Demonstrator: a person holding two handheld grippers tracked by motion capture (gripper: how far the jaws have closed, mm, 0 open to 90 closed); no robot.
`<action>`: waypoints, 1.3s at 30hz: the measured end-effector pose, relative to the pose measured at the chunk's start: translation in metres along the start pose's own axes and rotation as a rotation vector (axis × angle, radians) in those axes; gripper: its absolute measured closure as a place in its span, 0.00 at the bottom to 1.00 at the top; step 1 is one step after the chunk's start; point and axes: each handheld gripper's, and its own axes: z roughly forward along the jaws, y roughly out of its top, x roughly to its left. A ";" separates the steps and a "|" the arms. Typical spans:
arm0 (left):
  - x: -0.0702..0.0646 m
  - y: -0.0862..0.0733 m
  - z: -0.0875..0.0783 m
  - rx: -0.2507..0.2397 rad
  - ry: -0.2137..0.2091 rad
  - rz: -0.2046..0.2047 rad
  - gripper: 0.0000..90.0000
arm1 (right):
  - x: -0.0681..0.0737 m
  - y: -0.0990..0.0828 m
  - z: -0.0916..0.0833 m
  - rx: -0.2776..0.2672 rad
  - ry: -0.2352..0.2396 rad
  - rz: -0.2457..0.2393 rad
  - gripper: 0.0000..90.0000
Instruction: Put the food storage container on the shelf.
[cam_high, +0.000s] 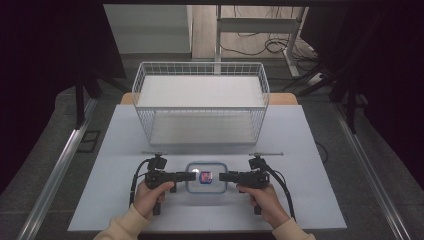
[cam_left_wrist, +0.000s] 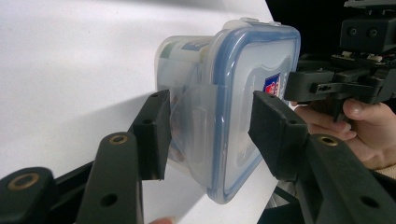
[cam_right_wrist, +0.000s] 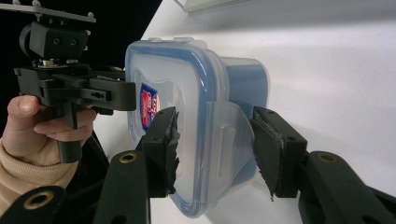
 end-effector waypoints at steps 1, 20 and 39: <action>-0.001 0.001 -0.001 -0.002 0.001 0.001 0.55 | 0.001 0.001 0.000 -0.002 0.002 0.002 0.58; -0.034 0.043 -0.029 -0.064 0.013 0.066 0.55 | 0.032 0.048 -0.019 -0.043 0.002 -0.073 0.58; -0.061 0.090 -0.056 -0.118 0.017 0.121 0.55 | 0.061 0.102 -0.036 -0.082 0.007 -0.130 0.58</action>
